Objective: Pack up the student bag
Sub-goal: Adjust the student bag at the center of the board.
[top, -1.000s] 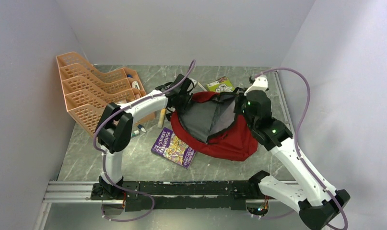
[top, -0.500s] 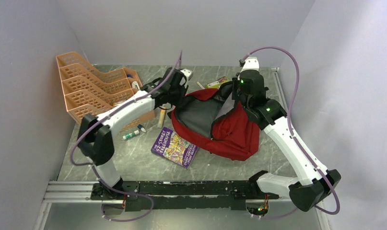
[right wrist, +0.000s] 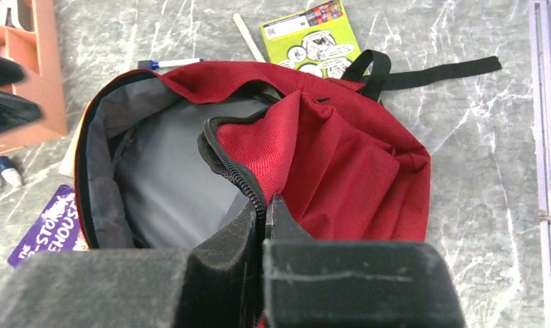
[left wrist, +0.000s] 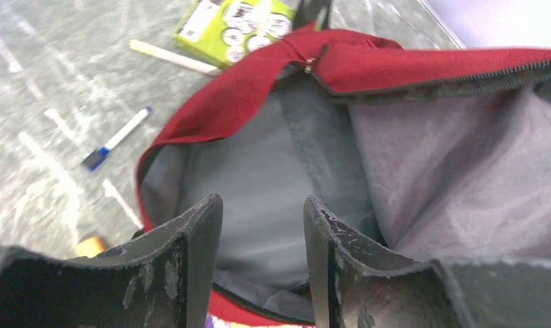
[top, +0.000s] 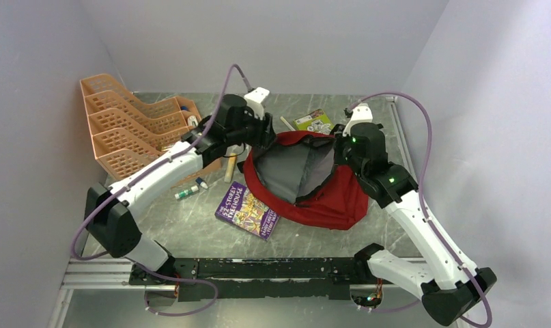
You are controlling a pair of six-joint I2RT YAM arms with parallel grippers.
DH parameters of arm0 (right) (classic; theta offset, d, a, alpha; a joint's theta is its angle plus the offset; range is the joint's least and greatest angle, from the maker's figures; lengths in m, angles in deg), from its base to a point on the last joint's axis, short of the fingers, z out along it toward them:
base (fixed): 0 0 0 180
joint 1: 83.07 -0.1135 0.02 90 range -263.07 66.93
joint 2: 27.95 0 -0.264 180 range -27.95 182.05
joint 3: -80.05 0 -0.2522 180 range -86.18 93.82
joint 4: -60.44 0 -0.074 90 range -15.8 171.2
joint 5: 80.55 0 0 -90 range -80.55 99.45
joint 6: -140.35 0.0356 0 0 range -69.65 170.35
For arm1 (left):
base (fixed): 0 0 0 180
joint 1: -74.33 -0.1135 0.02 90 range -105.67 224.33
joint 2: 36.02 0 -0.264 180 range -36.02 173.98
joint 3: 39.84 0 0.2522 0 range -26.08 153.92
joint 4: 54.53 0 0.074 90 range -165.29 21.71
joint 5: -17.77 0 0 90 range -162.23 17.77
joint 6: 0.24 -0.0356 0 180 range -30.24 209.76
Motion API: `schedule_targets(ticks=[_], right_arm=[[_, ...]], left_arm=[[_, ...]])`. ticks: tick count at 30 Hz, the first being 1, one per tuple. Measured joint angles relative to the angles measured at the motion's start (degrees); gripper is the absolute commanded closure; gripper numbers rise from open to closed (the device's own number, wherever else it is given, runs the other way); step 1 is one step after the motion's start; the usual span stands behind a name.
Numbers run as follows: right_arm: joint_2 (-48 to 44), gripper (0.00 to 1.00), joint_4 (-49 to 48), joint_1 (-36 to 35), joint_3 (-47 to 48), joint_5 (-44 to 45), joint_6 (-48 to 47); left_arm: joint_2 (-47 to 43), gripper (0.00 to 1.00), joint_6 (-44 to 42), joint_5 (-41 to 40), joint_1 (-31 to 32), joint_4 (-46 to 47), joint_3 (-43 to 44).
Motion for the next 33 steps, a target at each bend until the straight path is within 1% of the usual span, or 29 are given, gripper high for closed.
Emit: schedule_targets(ticks=[2, 5, 8, 11, 14, 17, 22, 24, 25, 26, 27, 28, 29, 30, 33], right_arm=[[-0.7, 1.0, 0.5, 0.0, -0.1, -0.9, 0.6], [-1.2, 1.0, 1.7, 0.0, 0.6, -1.9, 1.0], [-0.6, 1.0, 3.1, 0.1, 2.7, -3.3, 1.0], [-0.2, 1.0, 3.7, 0.1, 4.9, -4.8, 1.0], [0.0, 1.0, 4.6, 0.1, 6.2, -6.0, 1.0], [0.3, 1.0, 5.1, 0.1, 6.5, -6.9, 1.0], [0.4, 1.0, 5.9, 0.1, 6.5, -8.0, 0.7], [0.4, 1.0, 5.9, 0.1, 6.5, -8.3, 0.6], [0.4, 1.0, 5.9, 0.1, 6.5, -8.5, 0.5], [0.4, 1.0, 5.9, 0.1, 6.5, -8.7, 0.4], [0.3, 1.0, 5.9, 0.1, 6.5, -8.9, 0.4], [0.3, 1.0, 6.1, 0.1, 6.5, -9.0, 0.3], [0.3, 1.0, 6.2, 0.1, 6.5, -9.1, 0.2], [0.3, 1.0, 6.4, 0.1, 6.5, -9.1, 0.2], [0.0, 1.0, 7.4, 0.1, 6.5, -9.0, 0.5]], left_arm=[[1.3, 0.48, -2.6, 3.0, 1.0, 3.3, -1.4], [4.0, 0.48, -8.5, 8.3, 1.7, 11.0, -4.5], [5.8, 0.46, -14.8, 13.6, 2.1, 19.4, -8.9], [7.6, 0.47, -21.1, 17.5, 2.6, 29.5, -12.7], [10.5, 0.47, -25.0, 21.4, 3.3, 36.9, -12.5], [14.7, 0.46, -27.4, 24.6, 4.4, 43.1, -10.5], [21.1, 0.48, -28.6, 27.3, 6.1, 48.9, -7.0], [23.1, 0.54, -28.7, 28.0, 6.4, 50.2, -5.9], [24.1, 0.6, -28.8, 28.3, 6.5, 50.6, -5.2], [25.2, 0.67, -28.9, 28.6, 6.6, 50.9, -4.2], [26.0, 0.79, -29.0, 28.7, 6.6, 51.0, -3.4], [26.7, 0.87, -29.1, 28.7, 6.6, 51.1, -2.7], [27.6, 0.93, -29.7, 28.8, 6.7, 51.1, -1.6], [28.1, 0.95, -30.0, 28.7, 6.7, 51.1, -0.7], [29.2, 0.95, -31.6, 28.5, 6.6, 50.3, 1.9]])
